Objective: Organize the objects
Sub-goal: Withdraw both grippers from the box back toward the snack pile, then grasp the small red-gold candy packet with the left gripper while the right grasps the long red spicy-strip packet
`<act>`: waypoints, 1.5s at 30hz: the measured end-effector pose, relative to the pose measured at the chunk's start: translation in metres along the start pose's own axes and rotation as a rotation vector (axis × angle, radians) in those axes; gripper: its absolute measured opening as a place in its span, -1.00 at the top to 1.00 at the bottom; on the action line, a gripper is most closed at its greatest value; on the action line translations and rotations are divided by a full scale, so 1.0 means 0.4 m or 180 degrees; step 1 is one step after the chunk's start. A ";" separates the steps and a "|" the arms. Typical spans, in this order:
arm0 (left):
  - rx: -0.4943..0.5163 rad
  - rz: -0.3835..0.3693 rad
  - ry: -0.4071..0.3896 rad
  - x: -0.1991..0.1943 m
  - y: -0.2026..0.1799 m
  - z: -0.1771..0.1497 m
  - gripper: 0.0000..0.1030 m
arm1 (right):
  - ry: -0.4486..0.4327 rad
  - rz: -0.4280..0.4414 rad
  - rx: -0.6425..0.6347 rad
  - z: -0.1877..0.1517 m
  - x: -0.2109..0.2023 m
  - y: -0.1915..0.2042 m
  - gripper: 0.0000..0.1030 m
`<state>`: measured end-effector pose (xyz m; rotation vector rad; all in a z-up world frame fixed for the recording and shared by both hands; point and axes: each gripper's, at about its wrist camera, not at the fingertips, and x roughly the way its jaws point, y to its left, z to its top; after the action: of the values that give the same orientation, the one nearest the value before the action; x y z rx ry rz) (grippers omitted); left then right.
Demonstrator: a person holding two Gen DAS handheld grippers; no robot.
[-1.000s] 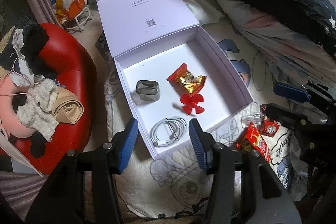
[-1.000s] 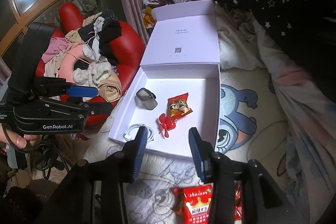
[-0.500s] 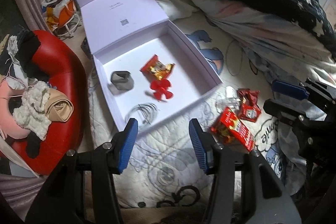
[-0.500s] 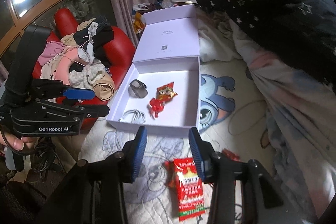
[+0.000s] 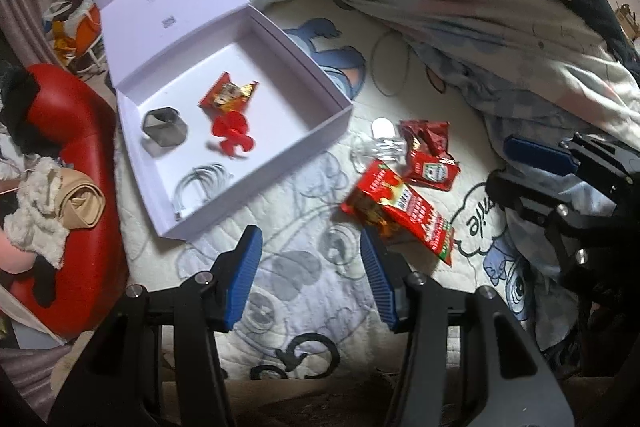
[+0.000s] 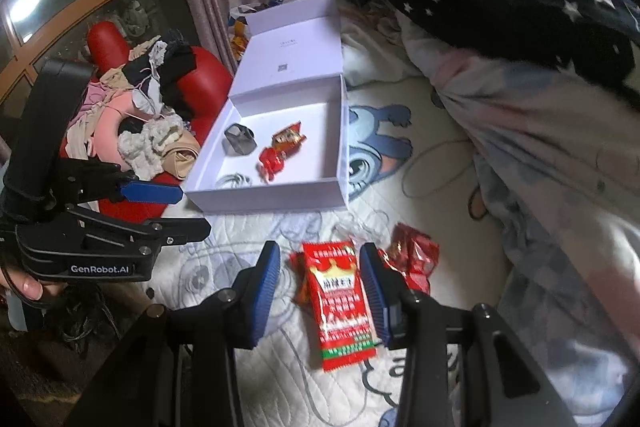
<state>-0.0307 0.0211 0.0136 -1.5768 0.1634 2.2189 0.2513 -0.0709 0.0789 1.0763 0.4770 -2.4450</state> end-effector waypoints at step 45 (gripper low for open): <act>0.0135 -0.0600 0.0794 0.292 -0.039 -0.017 -0.05 | 0.1160 0.0215 0.0519 -0.116 0.337 -0.086 -0.17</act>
<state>-0.0508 0.0637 -0.0947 -1.7642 0.1263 1.8623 0.1800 -0.0525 -0.0481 1.5923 0.3469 -2.2643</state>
